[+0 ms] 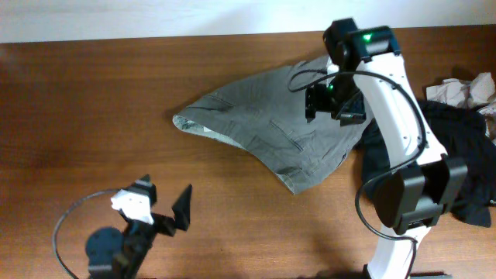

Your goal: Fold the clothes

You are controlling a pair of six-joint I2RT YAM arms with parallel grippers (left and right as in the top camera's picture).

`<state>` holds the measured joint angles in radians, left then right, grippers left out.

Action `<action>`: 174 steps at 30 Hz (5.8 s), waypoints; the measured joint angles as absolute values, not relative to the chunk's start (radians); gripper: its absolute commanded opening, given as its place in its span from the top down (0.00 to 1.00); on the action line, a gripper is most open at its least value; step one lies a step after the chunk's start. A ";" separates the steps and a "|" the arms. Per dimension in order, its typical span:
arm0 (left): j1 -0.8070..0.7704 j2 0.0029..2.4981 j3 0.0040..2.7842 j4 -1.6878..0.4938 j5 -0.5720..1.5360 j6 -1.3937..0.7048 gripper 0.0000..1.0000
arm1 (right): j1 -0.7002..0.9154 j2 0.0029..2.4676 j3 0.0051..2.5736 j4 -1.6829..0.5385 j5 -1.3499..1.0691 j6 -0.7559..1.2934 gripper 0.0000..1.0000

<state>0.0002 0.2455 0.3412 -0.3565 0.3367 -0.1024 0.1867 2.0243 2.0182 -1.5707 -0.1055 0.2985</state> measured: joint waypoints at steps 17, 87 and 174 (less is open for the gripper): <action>-0.001 1.383 1.330 -0.888 0.109 -0.162 0.04 | 0.234 2.024 1.949 -1.565 -0.102 0.244 0.19; 0.108 1.425 1.827 -1.178 0.014 -0.228 0.16 | 0.869 1.977 1.785 -1.107 0.062 0.138 0.22; 0.083 1.956 1.826 -1.221 0.048 -0.202 0.22 | 0.046 1.934 2.088 -0.919 -0.294 -0.216 0.96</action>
<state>0.0834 1.9564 1.8259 -1.2213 0.0483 -0.2024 0.0463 1.9343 2.0876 -0.9188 -0.2935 -0.2165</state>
